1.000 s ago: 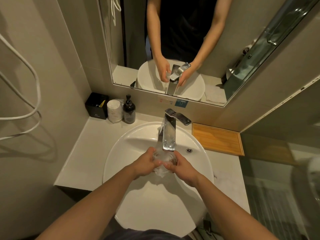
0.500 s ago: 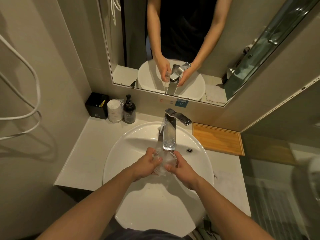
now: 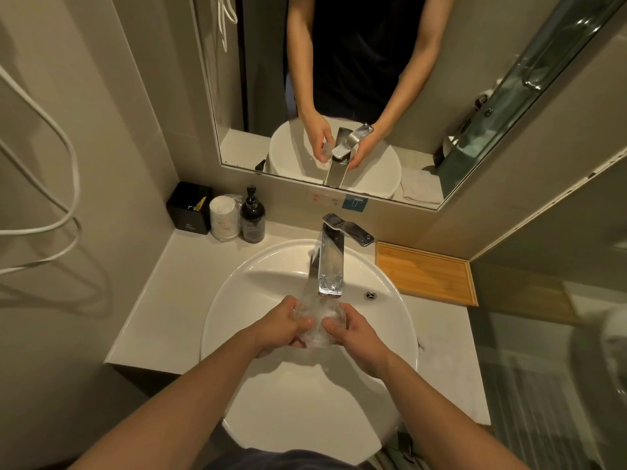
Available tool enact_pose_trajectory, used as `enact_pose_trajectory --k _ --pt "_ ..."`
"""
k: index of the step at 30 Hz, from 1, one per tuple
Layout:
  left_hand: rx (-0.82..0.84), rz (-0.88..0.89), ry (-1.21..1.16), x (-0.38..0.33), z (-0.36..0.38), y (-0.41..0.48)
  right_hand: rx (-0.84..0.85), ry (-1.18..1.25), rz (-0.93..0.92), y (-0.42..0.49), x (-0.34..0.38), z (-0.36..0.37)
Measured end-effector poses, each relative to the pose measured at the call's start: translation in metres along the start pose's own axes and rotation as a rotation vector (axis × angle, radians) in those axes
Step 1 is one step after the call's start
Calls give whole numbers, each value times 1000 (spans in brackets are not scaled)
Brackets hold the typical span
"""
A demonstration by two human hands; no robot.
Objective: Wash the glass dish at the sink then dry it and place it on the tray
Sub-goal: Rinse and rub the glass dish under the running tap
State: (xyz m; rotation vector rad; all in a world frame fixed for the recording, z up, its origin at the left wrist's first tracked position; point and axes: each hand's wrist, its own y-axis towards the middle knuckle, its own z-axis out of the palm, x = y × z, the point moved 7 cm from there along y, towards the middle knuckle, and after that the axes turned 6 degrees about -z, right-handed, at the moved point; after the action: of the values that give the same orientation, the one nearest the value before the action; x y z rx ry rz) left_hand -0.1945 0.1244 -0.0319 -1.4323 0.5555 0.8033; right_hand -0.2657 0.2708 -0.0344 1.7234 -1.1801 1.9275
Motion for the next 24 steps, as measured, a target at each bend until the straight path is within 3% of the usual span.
enact_pose_trajectory --k 5,12,19,24 --pt "28 43 126 -10 0 -3 61 -26 -19 1 8 -1" --pt "15 55 121 -9 8 -4 81 -24 -17 -5 11 -7" --pt "17 -11 -183 -5 13 -6 40 6 56 -7 9 1" --pt "-87 -15 -8 -7 1 -3 119 -80 10 -2 16 1"
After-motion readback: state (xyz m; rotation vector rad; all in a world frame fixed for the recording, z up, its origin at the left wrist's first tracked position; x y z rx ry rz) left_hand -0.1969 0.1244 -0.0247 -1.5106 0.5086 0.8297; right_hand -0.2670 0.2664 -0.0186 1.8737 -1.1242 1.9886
